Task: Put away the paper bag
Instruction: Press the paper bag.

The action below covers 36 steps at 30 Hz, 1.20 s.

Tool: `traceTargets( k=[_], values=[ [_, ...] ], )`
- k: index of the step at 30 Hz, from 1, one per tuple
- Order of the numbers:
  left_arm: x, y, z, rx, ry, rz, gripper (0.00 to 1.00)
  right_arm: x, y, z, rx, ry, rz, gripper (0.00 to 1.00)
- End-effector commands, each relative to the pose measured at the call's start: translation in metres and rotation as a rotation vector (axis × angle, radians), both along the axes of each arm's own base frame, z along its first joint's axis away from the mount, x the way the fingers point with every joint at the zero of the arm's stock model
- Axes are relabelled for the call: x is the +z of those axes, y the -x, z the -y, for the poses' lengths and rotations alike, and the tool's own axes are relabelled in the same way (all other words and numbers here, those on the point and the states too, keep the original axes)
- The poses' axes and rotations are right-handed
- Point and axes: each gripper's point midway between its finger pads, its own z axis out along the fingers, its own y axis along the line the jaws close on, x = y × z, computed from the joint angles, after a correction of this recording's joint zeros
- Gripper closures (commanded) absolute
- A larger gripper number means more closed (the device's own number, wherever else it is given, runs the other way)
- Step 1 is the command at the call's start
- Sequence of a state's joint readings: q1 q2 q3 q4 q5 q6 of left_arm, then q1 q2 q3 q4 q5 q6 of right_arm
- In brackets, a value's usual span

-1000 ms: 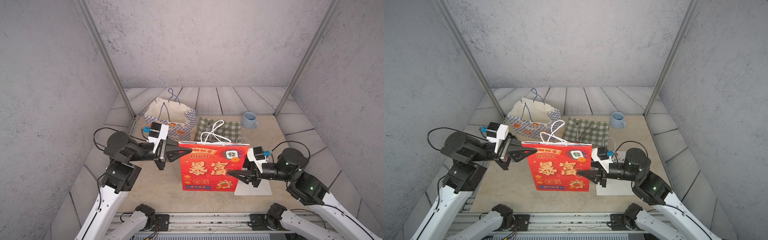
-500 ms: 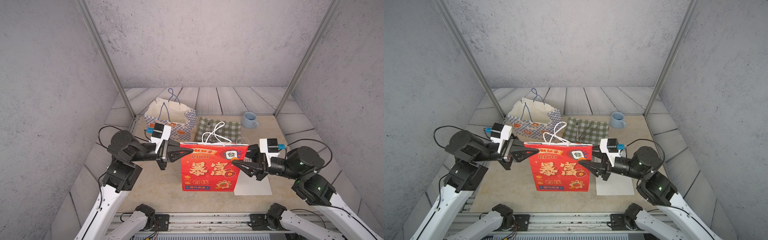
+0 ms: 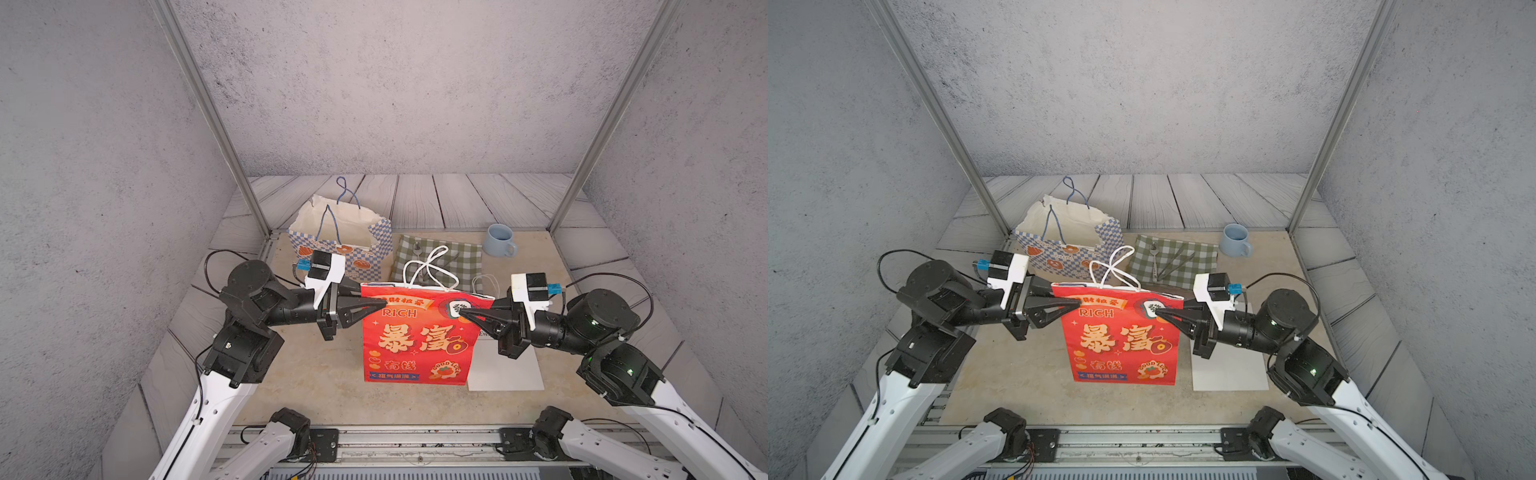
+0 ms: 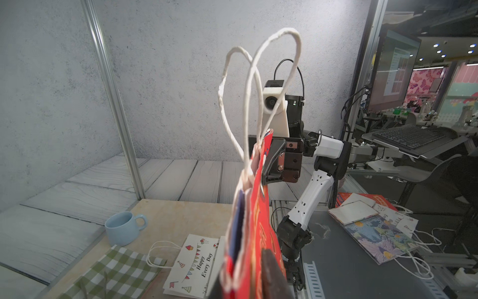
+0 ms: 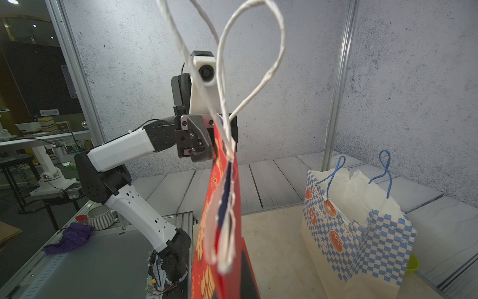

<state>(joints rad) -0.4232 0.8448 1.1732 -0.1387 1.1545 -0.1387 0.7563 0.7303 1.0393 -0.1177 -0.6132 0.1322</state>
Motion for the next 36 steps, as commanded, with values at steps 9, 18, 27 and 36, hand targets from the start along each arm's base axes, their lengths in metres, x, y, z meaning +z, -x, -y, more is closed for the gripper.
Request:
traceTargets(
  k=[9, 18, 27, 36],
  values=[
    [-0.048, -0.001, 0.005, -0.056, -0.017, -0.181, 0.27, 0.023, 0.014, 0.008, 0.028, -0.054, 0.056, 1.0],
    [-0.041, 0.009, 0.006, -0.143, -0.024, -0.183, 0.36, 0.024, 0.03, 0.005, 0.118, -0.01, 0.075, 1.0],
    [-0.036, 0.015, 0.006, -0.181, -0.026, -0.152, 1.0, 0.029, 0.025, 0.008, 0.073, -0.012, 0.119, 1.0],
    [-0.05, 0.012, 0.007, -0.167, -0.051, -0.204, 0.6, 0.03, 0.026, 0.008, 0.076, -0.003, 0.133, 1.0]
  ],
)
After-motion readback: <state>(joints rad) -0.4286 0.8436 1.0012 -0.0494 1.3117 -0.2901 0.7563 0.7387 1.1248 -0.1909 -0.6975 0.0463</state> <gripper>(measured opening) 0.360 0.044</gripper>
